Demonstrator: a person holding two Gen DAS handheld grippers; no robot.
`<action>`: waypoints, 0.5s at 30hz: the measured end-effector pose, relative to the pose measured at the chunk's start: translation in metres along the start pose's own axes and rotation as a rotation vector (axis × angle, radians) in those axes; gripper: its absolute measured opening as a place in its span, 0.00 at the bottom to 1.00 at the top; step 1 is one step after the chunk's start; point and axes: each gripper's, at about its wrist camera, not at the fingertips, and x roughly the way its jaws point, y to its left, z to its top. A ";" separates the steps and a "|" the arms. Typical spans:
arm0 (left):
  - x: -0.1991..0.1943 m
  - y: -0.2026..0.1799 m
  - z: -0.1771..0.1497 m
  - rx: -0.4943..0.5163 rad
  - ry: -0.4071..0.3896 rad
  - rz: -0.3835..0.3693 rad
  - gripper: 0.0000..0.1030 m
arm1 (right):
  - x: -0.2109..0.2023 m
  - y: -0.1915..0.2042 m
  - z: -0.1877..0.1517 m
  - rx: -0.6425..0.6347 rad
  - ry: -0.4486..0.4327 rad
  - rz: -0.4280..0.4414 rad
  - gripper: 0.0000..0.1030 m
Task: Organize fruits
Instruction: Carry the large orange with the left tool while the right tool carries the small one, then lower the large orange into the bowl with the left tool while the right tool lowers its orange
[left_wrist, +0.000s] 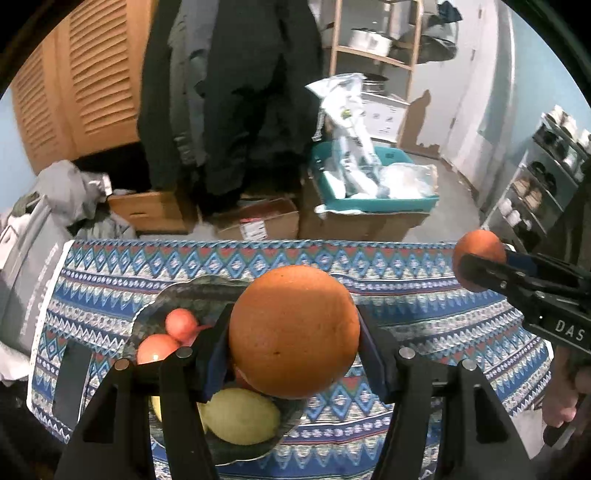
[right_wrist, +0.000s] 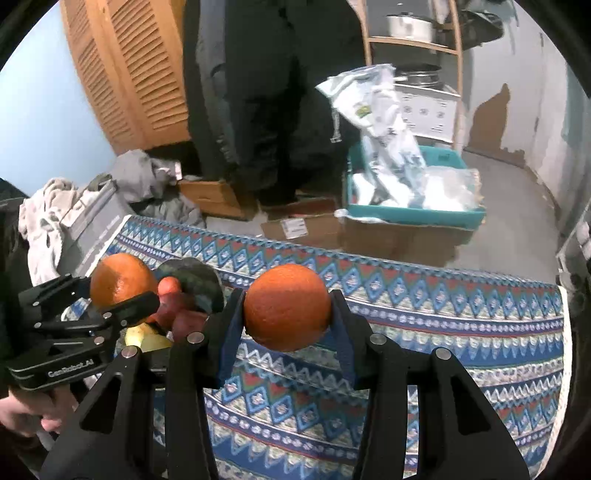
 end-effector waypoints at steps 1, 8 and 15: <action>0.002 0.004 -0.001 -0.006 0.003 0.004 0.61 | 0.004 0.004 0.001 -0.004 0.004 0.004 0.44; 0.022 0.032 -0.005 -0.046 0.036 0.030 0.61 | 0.031 0.022 0.008 -0.011 0.041 0.039 0.44; 0.059 0.053 -0.009 -0.085 0.112 0.044 0.61 | 0.053 0.034 0.008 -0.030 0.082 0.045 0.44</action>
